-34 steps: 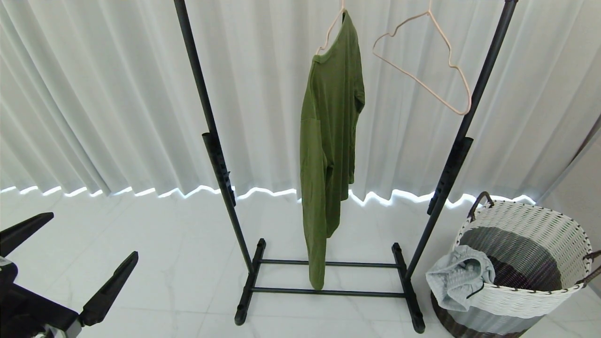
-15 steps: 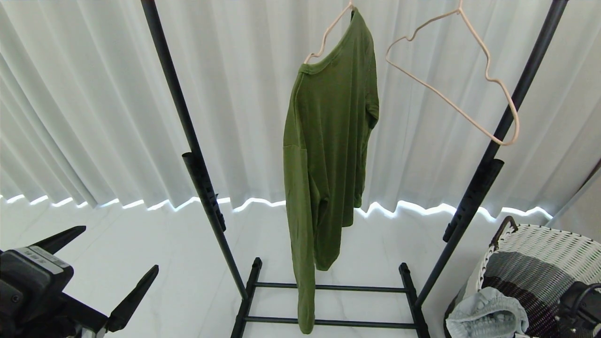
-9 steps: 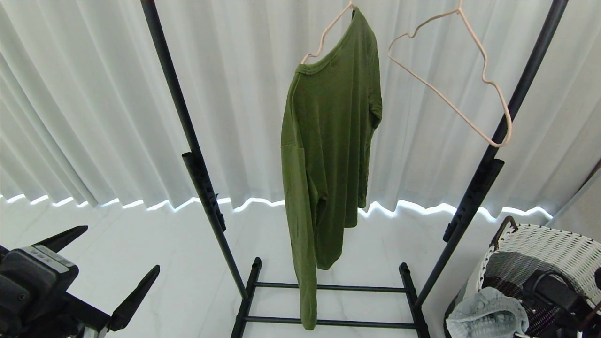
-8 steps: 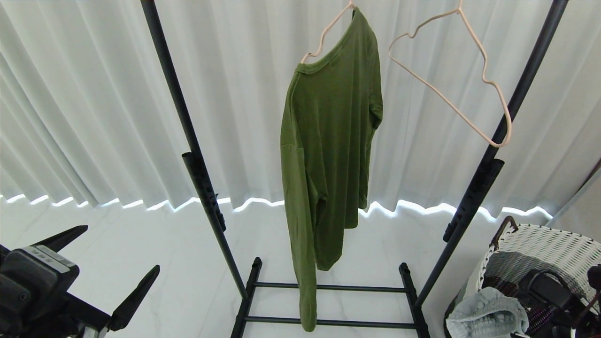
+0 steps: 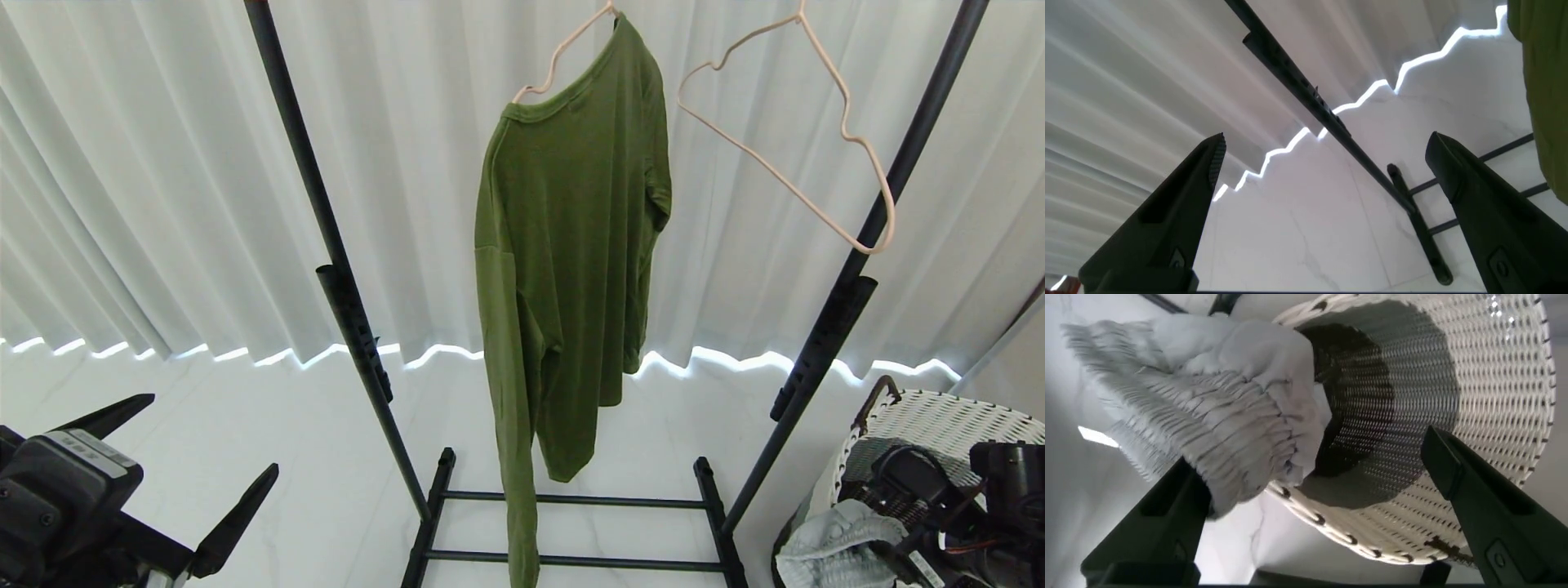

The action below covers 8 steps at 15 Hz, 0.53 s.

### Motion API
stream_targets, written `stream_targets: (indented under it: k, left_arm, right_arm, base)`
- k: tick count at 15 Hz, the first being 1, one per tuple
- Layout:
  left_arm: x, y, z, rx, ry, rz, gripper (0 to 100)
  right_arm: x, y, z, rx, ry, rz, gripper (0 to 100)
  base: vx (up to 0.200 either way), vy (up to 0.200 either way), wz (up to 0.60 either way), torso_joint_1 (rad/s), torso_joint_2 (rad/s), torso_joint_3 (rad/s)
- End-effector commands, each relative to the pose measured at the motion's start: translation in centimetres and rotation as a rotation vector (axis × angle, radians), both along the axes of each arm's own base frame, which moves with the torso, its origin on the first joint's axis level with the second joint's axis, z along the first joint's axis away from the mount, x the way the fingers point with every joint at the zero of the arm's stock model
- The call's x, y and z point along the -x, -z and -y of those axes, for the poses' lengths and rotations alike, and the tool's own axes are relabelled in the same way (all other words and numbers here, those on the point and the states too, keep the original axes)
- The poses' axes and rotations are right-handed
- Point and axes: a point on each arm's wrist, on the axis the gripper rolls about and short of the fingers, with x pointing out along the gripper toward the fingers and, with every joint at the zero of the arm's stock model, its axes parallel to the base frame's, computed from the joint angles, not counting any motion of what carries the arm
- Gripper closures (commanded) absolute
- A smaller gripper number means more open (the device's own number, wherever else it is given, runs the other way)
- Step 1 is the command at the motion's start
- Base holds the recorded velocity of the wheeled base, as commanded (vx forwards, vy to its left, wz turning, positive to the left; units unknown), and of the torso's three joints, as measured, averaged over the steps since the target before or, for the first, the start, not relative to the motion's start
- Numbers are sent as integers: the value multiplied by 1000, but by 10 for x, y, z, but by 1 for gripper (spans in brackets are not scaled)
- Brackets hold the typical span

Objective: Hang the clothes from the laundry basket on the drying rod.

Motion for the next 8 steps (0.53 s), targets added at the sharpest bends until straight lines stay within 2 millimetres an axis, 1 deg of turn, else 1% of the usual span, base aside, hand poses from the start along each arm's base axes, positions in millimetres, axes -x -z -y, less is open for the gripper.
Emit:
stream_targets:
  k: [1, 2, 5, 7, 8]
  left_arm:
    - [-1, 0, 0, 0, 2, -3, 0]
    - [-1, 0, 0, 0, 2, -3, 0]
    - [-1, 1, 1, 0, 5, -8, 0]
    - [-1, 2, 0, -1, 5, -11, 0]
    - [0, 2, 0, 0, 5, -9, 0]
  right_arm:
    - [-3, 3, 2, -2, 10, -9, 0]
    - [-3, 3, 2, -2, 11, -6, 100]
    - [-7, 3, 3, 1, 9, 40, 100]
    - [-8, -1, 0, -1, -7, 77, 100]
    - [-9, -10, -4, 6, -26, 133, 100]
  base:
    - [0, 0, 0, 0, 0, 0]
    - [0, 0, 0, 0, 0, 0]
    - [0, 0, 0, 0, 0, 0]
    - [0, 0, 0, 0, 0, 0]
    - [0, 0, 0, 0, 0, 0]
